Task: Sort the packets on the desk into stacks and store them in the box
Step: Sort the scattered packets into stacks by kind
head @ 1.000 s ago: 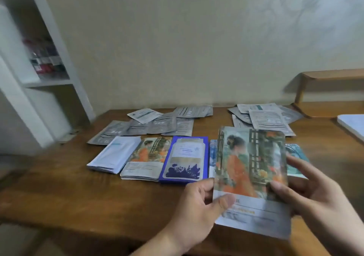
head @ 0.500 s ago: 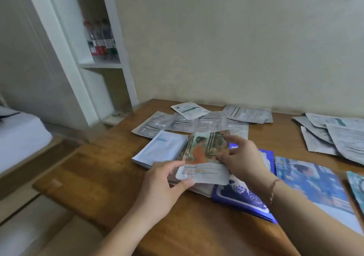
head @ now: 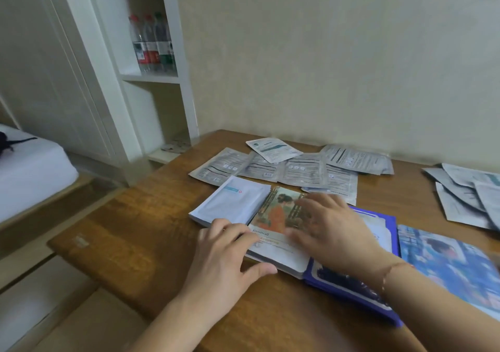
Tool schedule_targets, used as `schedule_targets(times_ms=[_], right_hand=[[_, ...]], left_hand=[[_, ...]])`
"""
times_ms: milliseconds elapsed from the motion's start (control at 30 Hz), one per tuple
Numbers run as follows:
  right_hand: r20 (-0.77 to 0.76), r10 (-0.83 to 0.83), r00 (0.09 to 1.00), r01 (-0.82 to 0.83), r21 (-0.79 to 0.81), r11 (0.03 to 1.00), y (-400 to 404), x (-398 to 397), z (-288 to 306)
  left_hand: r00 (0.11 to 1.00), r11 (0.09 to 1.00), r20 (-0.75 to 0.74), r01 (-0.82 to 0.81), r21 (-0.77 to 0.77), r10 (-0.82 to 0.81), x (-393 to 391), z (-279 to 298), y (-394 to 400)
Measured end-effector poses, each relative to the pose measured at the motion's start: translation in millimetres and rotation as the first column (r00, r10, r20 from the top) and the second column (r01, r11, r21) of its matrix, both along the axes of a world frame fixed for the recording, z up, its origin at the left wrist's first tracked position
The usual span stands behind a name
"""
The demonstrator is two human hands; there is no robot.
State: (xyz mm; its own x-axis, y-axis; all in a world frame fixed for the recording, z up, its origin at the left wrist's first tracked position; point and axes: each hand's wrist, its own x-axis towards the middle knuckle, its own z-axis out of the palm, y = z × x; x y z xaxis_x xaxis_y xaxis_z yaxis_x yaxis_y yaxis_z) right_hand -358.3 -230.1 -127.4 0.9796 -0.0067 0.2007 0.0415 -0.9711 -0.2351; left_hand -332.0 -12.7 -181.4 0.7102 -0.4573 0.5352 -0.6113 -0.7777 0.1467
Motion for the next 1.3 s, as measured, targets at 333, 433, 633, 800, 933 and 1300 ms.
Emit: schedule_targets(times_ms=[333,433,633,800,933,1300], right_hand=[[-0.305,0.119,0.945,-0.156,-0.099,0.983,-8,22,-12],[-0.312,0.125,0.942,-0.175,-0.140,0.974,-10,22,-14],[-0.206,0.158,0.966,-0.178,-0.084,0.980,-12,16,-14],[-0.081,0.140,0.987,-0.138,0.036,0.990,-33,19,-2],[0.013,0.062,0.998,-0.062,0.015,0.998,-52,68,17],[-0.076,0.161,0.984,-0.178,-0.404,0.897,-56,240,9]], left_hand=[[0.996,0.996,-0.026,-0.080,0.031,0.081,-5,4,-5],[0.994,0.995,-0.065,-0.090,0.045,0.092,-6,5,-5],[0.999,0.999,-0.049,0.009,-0.036,-0.010,-6,7,-5],[0.989,0.987,-0.086,0.113,-0.116,-0.124,19,38,-20],[0.964,0.995,-0.248,0.089,-0.042,-0.097,83,65,-41],[0.852,0.992,-0.513,-0.052,0.112,0.103,221,72,-81]])
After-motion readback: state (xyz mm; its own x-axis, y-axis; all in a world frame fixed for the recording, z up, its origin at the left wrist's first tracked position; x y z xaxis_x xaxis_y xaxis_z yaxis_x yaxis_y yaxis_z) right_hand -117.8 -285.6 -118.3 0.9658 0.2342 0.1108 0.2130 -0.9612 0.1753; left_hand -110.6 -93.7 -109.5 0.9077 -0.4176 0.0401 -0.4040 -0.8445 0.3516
